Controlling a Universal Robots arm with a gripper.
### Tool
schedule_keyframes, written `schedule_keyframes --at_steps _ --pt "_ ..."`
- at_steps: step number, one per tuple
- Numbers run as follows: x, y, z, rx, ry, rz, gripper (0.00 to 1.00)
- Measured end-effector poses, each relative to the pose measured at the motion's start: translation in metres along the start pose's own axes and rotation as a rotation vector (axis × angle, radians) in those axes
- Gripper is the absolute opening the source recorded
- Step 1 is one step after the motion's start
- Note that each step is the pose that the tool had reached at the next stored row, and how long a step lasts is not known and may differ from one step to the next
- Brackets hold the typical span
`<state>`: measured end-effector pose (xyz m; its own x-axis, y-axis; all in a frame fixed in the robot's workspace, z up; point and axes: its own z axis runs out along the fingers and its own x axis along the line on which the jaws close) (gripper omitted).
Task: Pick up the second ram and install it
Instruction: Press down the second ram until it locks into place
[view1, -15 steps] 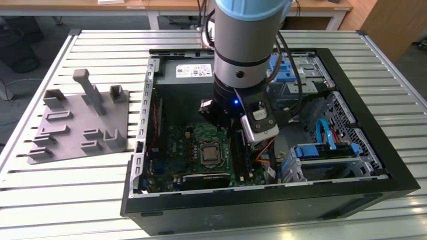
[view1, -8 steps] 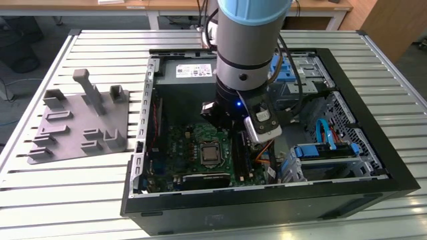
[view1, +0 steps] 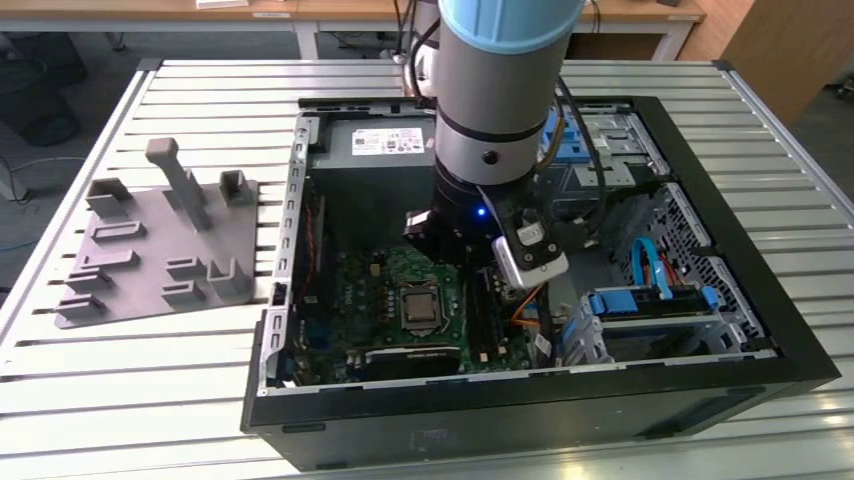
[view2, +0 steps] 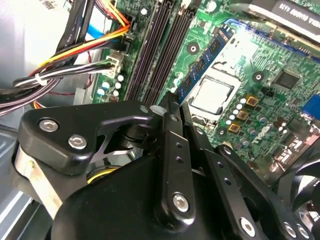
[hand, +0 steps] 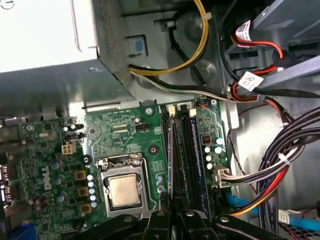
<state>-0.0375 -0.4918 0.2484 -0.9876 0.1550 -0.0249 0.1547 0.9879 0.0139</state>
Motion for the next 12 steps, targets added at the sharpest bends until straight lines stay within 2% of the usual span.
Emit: schedule_keyframes --at_steps 3,7,12 --pt "-0.0017 0.0002 0.0019 0.002 -0.0004 0.0 0.14" --pt "-0.0073 0.001 0.0087 0.0055 0.0006 -0.003 0.14" --pt "-0.0069 0.0009 0.0145 -0.0004 0.0018 -0.027 0.14"
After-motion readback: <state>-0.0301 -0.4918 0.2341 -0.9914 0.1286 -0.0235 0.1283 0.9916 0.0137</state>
